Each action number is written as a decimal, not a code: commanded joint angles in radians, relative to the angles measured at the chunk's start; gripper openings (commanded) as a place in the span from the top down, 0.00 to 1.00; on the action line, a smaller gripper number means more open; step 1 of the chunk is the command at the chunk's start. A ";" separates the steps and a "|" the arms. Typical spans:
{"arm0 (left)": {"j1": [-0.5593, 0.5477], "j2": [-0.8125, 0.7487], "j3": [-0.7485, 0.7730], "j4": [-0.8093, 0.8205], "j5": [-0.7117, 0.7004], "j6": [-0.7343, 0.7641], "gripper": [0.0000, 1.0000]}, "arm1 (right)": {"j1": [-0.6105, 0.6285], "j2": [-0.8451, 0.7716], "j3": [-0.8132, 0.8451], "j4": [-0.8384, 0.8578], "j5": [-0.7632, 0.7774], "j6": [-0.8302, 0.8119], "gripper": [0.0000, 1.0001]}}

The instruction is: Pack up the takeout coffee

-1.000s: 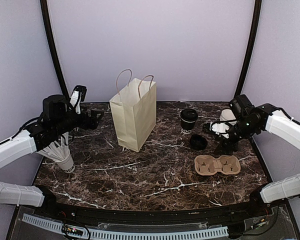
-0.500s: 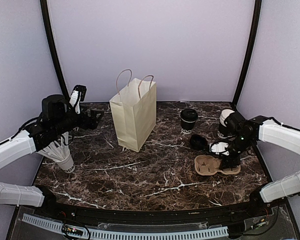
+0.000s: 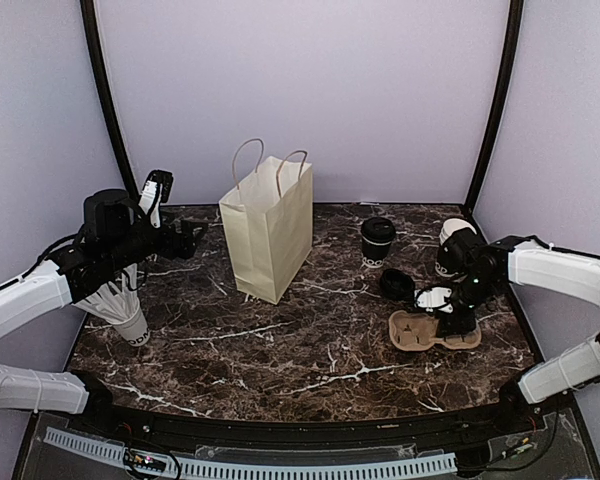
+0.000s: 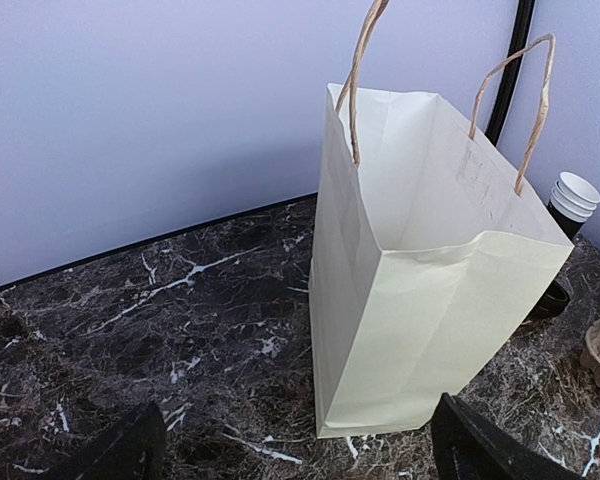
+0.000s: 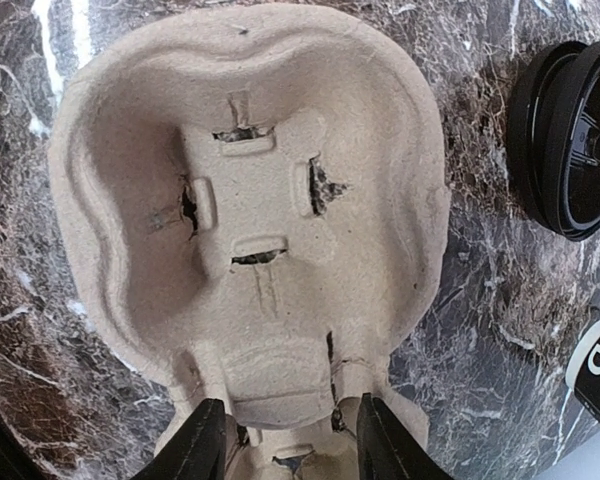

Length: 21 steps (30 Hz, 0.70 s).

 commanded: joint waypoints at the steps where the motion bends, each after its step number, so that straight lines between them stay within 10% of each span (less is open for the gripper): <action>1: 0.007 -0.019 0.017 0.009 0.013 0.014 0.05 | -0.002 0.018 -0.012 0.031 0.012 -0.011 0.55; 21: 0.007 -0.019 0.017 0.007 0.013 0.014 0.05 | -0.002 0.053 -0.011 0.020 0.002 -0.018 0.53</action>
